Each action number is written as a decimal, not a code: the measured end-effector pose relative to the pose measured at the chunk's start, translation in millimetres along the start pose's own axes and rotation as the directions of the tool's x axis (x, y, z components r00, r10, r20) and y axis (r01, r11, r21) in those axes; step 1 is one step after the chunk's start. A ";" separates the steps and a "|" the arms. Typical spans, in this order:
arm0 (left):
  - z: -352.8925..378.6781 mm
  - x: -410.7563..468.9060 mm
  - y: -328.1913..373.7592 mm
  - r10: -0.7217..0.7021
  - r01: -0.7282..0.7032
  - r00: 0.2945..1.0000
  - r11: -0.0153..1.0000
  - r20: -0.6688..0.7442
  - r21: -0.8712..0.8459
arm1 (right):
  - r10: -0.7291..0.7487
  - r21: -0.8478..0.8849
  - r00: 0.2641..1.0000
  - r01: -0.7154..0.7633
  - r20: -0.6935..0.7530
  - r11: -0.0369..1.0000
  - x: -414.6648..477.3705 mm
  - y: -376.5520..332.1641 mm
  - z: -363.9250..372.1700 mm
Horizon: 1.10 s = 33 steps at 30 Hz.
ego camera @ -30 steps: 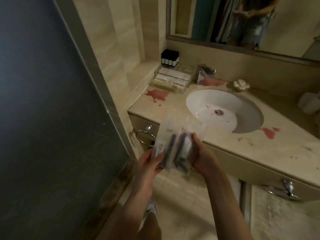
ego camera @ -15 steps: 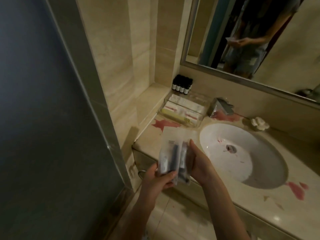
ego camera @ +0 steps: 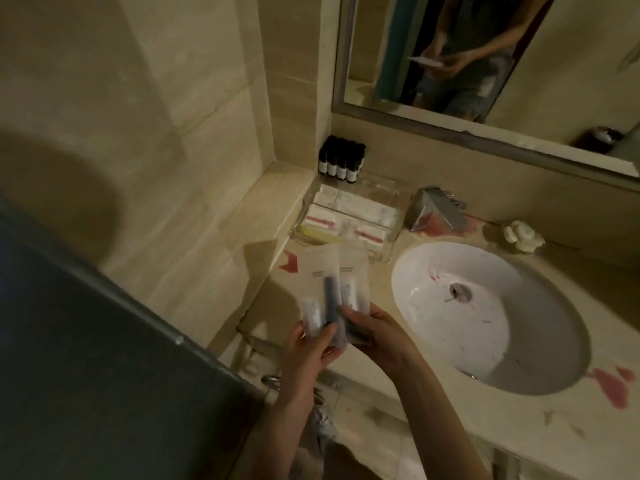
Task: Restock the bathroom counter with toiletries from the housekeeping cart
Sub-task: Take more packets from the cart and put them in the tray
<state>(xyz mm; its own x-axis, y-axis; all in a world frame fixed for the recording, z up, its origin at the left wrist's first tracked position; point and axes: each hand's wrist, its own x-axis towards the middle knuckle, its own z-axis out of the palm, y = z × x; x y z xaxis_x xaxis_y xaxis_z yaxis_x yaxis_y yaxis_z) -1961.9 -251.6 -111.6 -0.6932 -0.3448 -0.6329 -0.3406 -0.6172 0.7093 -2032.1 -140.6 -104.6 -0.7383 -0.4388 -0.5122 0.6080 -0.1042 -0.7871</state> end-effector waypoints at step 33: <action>35.3 155.5 92.1 0.154 -0.115 0.968 0.974 -0.198 0.194 | -0.241 -0.608 0.945 0.060 -0.220 0.792 247.9 -115.5 -70.6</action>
<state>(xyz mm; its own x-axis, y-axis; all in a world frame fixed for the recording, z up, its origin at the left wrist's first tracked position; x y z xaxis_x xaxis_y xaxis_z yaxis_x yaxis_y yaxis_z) -2123.4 -337.2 -133.7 -0.5979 -0.5689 -0.5648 -0.3749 -0.4243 0.8243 -2306.0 -174.3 -164.9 -0.9086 -0.1932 -0.3704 0.2594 0.4340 -0.8628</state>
